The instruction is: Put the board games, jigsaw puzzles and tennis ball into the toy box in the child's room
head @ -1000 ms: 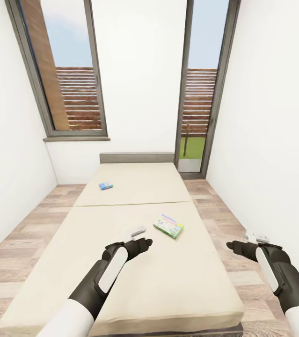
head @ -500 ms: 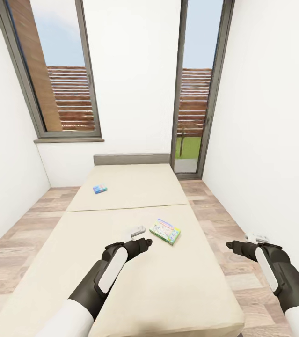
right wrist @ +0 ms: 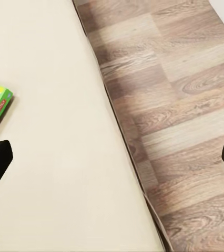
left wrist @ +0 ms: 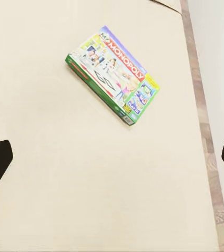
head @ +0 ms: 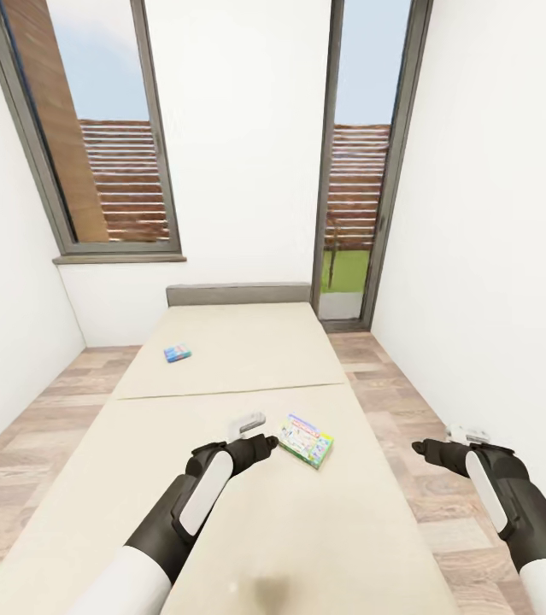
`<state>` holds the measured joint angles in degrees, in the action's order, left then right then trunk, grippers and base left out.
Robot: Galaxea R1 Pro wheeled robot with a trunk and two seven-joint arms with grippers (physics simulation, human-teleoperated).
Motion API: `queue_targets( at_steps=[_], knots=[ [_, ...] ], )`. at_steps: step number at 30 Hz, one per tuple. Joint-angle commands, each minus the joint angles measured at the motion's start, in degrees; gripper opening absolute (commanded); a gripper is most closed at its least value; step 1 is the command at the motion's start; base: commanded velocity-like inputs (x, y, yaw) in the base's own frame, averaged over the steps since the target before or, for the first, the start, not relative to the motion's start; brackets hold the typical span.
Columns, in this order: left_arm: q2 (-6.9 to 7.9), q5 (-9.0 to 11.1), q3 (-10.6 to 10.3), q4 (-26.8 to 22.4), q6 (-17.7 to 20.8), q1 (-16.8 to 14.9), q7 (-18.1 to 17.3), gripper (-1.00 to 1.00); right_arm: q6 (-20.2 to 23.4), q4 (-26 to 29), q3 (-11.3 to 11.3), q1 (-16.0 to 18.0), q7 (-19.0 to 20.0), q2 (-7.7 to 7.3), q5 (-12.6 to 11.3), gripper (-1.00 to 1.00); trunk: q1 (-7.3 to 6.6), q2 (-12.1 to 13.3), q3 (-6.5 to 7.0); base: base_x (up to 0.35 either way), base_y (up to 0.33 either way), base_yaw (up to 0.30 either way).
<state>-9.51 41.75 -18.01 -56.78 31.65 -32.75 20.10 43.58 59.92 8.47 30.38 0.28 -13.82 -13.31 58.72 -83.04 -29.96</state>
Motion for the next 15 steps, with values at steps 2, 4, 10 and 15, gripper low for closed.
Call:
queue_targets(
  at_steps=[2, 4, 10, 15],
  knots=[
    [0.02, 0.62, -0.09, -0.08, 0.08, -0.04, 0.56, 1.00, 0.27, 0.07, 0.02, 0.03, 0.04, 0.00, -0.14, 1.00, 0.01, -0.03, -0.06, 0.091, 0.000, -0.002],
    [0.02, 0.64, -0.09, -0.08, 0.08, -0.04, 0.56, 1.00, 0.28, 0.08, 0.01, 0.03, 0.04, 0.01, -0.14, 1.00, 0.01, -0.03, -0.06, 0.073, 0.000, -0.001],
    [0.02, 0.68, -0.09, -0.08, 0.08, -0.04, 0.56, 1.00, 0.28, 0.09, -0.11, 0.03, 0.01, 0.01, -0.14, 1.00, 0.01, -0.03, -0.06, 0.040, 0.000, 0.047],
    [0.02, 0.69, -0.09, -0.08, 0.08, -0.04, 0.56, 1.00, 0.36, 0.09, -0.20, 0.03, 0.00, 0.06, -0.14, 1.00, 0.01, -0.03, -0.06, 0.020, 0.000, 0.158]
  ],
)
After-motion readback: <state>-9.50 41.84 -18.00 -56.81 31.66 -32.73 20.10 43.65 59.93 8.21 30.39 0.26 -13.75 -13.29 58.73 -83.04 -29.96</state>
